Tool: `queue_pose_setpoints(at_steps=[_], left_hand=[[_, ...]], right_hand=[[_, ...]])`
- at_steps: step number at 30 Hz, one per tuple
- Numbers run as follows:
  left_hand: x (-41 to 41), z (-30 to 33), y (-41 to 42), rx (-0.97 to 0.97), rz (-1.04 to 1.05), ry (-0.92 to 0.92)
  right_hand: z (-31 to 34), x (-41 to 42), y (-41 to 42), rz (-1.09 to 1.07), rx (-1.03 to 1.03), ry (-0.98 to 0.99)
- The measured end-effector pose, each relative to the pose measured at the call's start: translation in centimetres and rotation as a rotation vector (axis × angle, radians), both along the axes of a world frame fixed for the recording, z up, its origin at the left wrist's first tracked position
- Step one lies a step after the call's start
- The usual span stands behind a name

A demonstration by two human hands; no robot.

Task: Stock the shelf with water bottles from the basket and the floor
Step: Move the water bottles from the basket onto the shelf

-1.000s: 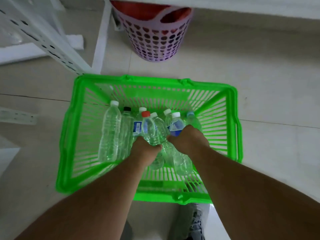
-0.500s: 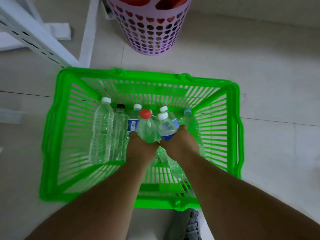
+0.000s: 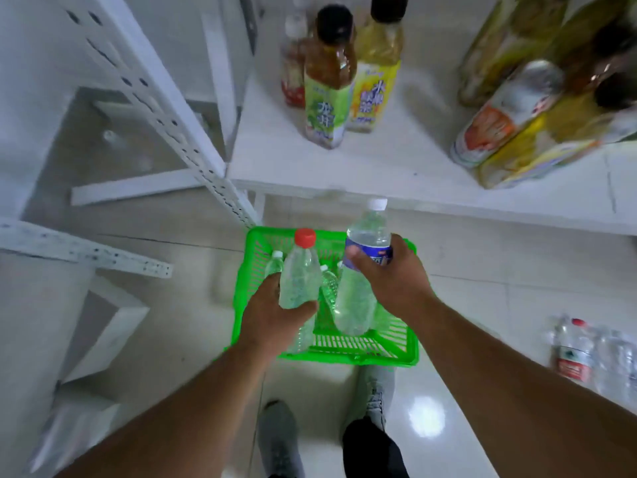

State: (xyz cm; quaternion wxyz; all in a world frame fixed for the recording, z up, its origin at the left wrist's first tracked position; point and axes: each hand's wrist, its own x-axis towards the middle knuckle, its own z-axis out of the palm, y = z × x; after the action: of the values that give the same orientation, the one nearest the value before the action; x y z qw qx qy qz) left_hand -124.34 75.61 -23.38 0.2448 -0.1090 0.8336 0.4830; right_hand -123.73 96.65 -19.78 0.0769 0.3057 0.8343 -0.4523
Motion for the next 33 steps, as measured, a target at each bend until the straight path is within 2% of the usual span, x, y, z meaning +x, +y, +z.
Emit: queue_pose_setpoints(at_steps=[3,8,15,24,33], left_hand=[[0.2,10.0,-1.8,0.048,-0.036,0.036],[2.4,24.8,-4.4,0.165,-0.04,0.084],[6.2,38.0,-5.9,0.211,-0.068,0.231],[12.3,47.4,-4.6,0.209,-0.103,0.37],[12.8,53.0,-2.8,0.229,-0.048,0.492]], right_hand=[[10.5,0.7,-0.8,-0.011,0.066,0.083],[25.9,3.1,-2.5,-0.033,0.061,0.206],[41.7,6.8,-3.9,0.079,0.102,0.372],[51.8,13.2,-2.8,0.093,0.153,0.549],[56.4,15.1,-2.4,0.143,0.116,0.588]])
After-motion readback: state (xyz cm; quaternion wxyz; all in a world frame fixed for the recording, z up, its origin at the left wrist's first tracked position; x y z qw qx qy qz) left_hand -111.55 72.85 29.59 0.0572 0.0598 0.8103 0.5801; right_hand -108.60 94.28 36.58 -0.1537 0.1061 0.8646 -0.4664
